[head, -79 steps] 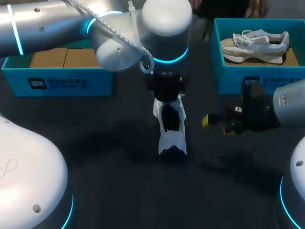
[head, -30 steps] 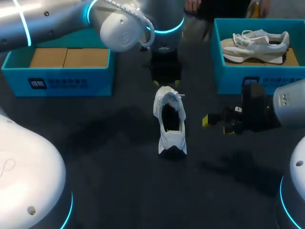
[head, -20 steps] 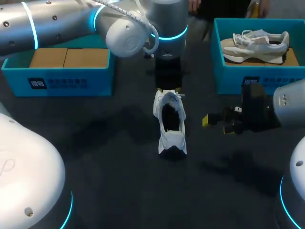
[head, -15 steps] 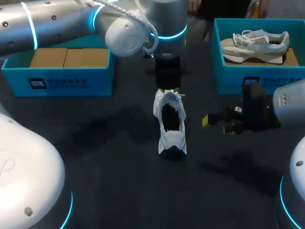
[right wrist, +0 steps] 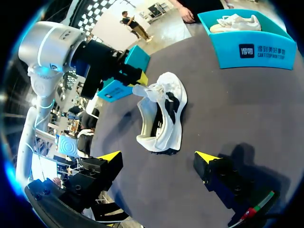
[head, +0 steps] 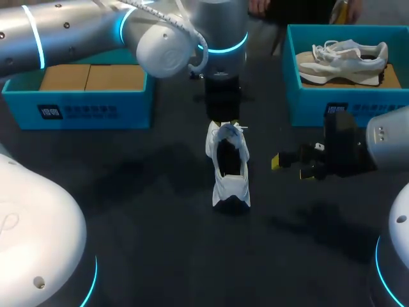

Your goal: Take the shoe out of the shoebox, open the shoe tongue, remove and reinsert the insole, then place the shoe into the shoebox

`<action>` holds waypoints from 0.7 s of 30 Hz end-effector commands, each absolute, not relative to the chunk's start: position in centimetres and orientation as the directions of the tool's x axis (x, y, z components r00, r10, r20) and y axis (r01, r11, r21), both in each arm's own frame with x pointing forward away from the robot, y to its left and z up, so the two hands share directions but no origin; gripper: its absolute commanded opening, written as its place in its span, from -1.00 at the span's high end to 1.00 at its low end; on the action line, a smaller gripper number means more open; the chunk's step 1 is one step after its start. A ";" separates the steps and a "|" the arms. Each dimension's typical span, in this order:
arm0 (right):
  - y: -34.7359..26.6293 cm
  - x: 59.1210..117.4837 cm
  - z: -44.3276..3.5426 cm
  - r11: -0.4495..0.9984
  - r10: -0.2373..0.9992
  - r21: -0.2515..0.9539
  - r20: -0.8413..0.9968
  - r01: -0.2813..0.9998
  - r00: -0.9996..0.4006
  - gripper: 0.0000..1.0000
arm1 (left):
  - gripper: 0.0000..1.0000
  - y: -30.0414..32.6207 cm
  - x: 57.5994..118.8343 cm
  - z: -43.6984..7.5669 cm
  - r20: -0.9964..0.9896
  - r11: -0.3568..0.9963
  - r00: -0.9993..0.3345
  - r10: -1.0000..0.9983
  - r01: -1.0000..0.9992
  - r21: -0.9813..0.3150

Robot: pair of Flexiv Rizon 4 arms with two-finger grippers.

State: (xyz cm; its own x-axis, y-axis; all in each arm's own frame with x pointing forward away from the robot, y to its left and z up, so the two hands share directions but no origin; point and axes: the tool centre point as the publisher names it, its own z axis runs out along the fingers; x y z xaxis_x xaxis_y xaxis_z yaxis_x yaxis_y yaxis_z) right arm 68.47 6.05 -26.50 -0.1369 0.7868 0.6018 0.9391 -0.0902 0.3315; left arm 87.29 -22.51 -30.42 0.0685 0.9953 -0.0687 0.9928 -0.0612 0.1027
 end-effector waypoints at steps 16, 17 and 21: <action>6.1 68.3 -26.5 -0.092 0.787 0.333 0.601 0.938 -0.136 -1.00 | 0.43 -21.6 84.9 -31.9 -0.095 -0.057 0.062 0.994 0.997 0.057; 6.1 68.3 -26.5 -0.092 0.787 0.333 0.601 0.938 -0.136 -1.00 | 0.43 -21.7 84.7 -32.0 -0.096 -0.058 0.063 0.993 0.997 0.056; 6.1 68.3 -26.5 -0.092 0.787 0.333 0.601 0.938 -0.136 -1.00 | 0.42 -22.1 84.0 -32.0 -0.103 -0.068 0.073 0.992 0.997 0.048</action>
State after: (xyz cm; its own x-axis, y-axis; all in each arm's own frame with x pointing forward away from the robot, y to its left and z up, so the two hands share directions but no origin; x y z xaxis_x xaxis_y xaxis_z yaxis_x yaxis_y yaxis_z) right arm 68.47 6.05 -26.50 -0.1369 0.7868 0.6018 0.9391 -0.0902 0.3315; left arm 84.34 -22.11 -31.96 0.0705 0.9923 -0.1016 0.9968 -0.0663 0.0436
